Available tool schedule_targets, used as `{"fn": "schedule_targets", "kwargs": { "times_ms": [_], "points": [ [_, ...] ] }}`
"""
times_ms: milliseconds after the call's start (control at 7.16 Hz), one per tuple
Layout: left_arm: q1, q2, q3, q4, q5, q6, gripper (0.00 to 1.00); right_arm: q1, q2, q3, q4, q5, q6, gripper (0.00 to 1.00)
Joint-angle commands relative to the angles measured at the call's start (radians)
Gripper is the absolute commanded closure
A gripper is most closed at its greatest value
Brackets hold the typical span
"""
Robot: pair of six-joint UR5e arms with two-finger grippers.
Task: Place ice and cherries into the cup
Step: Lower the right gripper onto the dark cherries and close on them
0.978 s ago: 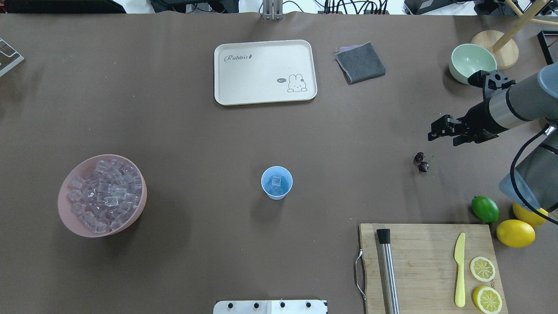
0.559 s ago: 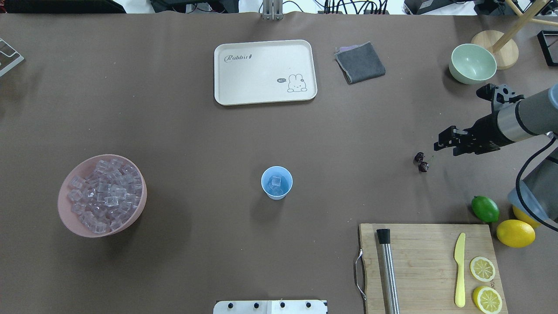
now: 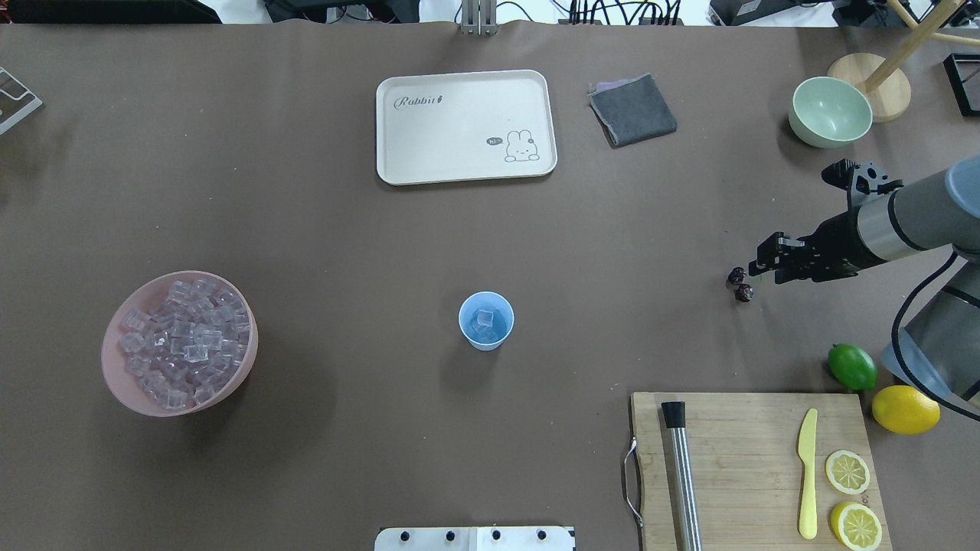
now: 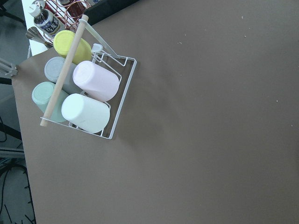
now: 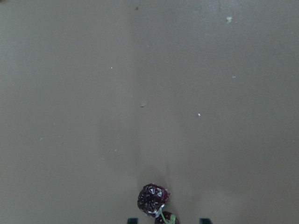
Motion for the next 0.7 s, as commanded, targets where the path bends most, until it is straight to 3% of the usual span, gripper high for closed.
{"fn": "schedule_targets", "kwargs": {
  "times_ms": [0, 419, 559],
  "points": [
    [-0.001, 0.000, -0.005, 0.000, 0.000, 0.001, 0.01, -0.009, 0.002, -0.011, 0.001, -0.001, 0.001, 0.58],
    [-0.003, 0.000, -0.005, -0.002, 0.001, 0.001, 0.01, -0.015, 0.022, -0.029, 0.001, -0.003, 0.001, 0.59],
    [-0.001, 0.000, -0.005, -0.002, 0.001, 0.001, 0.01, -0.016, 0.022, -0.029, 0.001, -0.005, 0.001, 0.65]
  ]
}}
